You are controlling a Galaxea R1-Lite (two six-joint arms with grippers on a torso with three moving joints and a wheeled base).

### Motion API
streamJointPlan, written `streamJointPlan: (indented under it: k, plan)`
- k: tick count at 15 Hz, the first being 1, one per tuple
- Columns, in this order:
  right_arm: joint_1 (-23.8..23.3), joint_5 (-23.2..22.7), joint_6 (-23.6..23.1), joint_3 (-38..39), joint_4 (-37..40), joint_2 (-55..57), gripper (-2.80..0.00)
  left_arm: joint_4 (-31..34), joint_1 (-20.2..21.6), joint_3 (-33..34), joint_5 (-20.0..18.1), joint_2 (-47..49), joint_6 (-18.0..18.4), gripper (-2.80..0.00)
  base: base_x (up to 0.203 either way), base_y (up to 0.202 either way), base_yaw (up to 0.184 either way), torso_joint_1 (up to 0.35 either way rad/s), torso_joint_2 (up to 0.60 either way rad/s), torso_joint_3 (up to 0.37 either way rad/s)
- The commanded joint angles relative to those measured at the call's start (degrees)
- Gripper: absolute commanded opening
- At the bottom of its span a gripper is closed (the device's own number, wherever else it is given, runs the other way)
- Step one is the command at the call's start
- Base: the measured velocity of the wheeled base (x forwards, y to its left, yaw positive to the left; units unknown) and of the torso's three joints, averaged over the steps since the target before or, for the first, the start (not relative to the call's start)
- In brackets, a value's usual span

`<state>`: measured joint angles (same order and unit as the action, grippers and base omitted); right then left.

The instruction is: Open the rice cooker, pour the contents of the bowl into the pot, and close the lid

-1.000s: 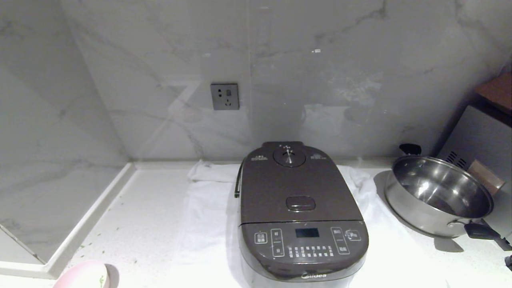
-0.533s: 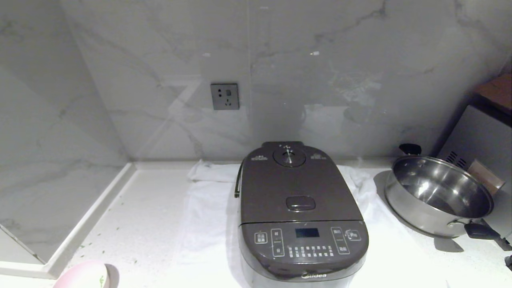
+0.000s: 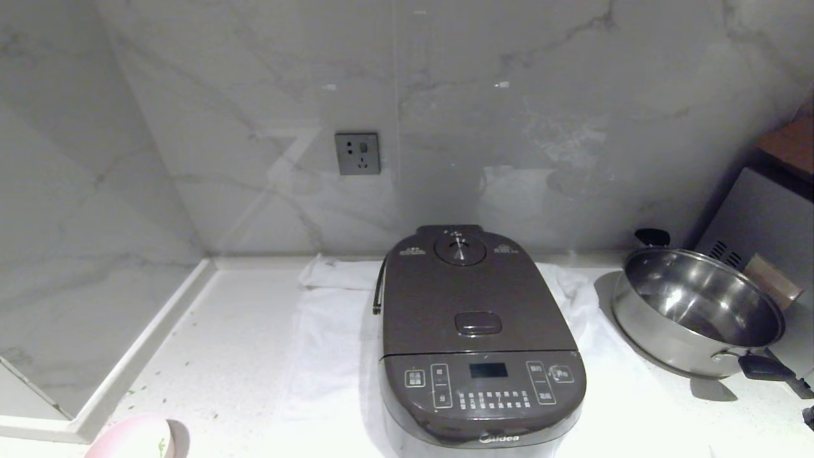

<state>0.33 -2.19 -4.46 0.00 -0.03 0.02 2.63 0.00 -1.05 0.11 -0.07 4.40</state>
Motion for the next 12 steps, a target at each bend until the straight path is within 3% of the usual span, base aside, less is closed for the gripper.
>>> streamJointPlan:
  k: [1, 7, 12]
  plan:
    - [0.0, 0.0, 0.1, 0.1, -0.1, 0.0, -2.80, 0.0, 0.0, 0.0, -0.1, 0.0, 0.1, -2.80, 0.000, 0.000, 0.000, 0.000, 0.00, 0.000]
    - [0.0, 0.3, 0.7, 0.0, 0.3, 0.0, -2.80, 0.0, 0.0, 0.0, 0.0, 0.0, -0.2, -2.80, 0.000, 0.000, 0.000, 0.000, 0.00, 0.000]
    - [0.0, 1.9, 3.9, 0.0, 0.1, 0.0, -2.80, 0.0, 0.0, 0.0, 0.2, 0.0, -1.2, -2.80, 0.000, 0.000, 0.000, 0.000, 0.00, 0.000]
